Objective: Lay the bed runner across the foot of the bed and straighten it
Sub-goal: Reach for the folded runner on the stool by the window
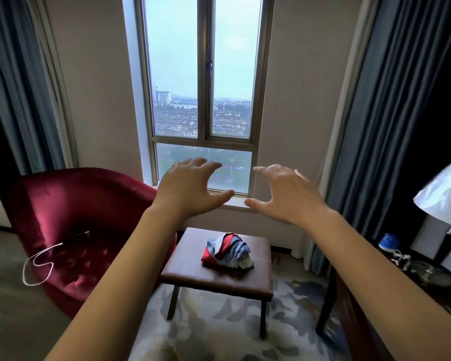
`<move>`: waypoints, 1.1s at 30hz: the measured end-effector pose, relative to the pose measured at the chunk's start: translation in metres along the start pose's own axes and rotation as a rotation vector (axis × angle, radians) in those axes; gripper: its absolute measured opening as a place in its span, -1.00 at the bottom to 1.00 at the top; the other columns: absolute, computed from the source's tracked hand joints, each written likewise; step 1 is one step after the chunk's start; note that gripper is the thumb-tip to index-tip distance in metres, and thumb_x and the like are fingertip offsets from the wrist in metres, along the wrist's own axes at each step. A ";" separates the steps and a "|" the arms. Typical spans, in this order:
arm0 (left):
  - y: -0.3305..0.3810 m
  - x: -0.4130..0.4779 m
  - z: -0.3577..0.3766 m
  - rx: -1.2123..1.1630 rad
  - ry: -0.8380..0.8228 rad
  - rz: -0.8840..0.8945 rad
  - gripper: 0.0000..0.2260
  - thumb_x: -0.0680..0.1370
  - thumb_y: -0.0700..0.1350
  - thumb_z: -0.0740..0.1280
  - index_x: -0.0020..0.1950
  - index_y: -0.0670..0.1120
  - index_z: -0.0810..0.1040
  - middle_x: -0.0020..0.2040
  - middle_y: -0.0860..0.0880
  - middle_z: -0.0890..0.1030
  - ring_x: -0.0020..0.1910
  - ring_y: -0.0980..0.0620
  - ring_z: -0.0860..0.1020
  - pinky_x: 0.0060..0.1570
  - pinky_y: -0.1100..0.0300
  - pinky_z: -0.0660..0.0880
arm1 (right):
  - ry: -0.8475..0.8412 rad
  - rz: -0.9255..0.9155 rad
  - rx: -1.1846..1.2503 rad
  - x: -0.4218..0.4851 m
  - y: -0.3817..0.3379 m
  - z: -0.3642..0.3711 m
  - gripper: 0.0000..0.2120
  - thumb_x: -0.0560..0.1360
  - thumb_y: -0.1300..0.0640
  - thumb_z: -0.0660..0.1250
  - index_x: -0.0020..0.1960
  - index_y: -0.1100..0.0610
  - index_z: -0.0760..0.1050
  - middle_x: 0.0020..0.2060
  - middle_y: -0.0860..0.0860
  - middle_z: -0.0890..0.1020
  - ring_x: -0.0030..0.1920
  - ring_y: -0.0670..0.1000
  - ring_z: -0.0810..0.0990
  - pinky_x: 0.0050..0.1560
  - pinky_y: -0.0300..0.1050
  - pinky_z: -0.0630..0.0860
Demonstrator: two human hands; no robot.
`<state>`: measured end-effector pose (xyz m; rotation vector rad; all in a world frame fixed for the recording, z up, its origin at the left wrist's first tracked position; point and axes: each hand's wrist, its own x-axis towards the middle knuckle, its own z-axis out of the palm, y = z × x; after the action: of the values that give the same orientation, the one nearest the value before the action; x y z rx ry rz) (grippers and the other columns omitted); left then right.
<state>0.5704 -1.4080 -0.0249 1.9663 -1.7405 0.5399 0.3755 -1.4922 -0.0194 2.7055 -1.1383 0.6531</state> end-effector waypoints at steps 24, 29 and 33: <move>-0.159 0.287 0.238 -0.038 -0.033 0.045 -0.42 0.40 0.35 0.26 0.35 0.10 0.44 0.30 0.01 0.51 0.27 -0.05 0.46 0.18 0.07 0.38 | -0.012 0.080 0.053 0.322 0.106 0.200 -0.29 0.40 -0.30 0.30 0.45 -0.02 0.24 0.34 0.00 0.44 0.37 0.02 0.36 0.42 0.13 0.22; -0.176 0.332 0.290 -0.016 -0.008 0.002 -0.44 0.40 0.32 0.28 0.33 0.09 0.46 0.26 0.03 0.54 0.25 -0.04 0.48 0.16 0.07 0.41 | 0.026 0.052 0.099 0.377 0.140 0.253 -0.28 0.37 -0.30 0.32 0.43 -0.01 0.27 0.31 0.00 0.46 0.35 0.02 0.38 0.43 0.15 0.21; -0.185 0.362 0.331 0.013 0.019 -0.039 -0.41 0.38 0.30 0.28 0.32 0.04 0.48 0.26 -0.05 0.55 0.26 -0.09 0.48 0.22 -0.01 0.39 | 0.045 0.015 0.080 0.415 0.165 0.295 -0.27 0.37 -0.31 0.31 0.43 0.00 0.26 0.29 0.00 0.46 0.36 0.03 0.37 0.43 0.18 0.17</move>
<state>0.7957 -1.8745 -0.1049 1.9938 -1.6875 0.5559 0.6163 -1.9622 -0.1083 2.7351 -1.1472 0.7746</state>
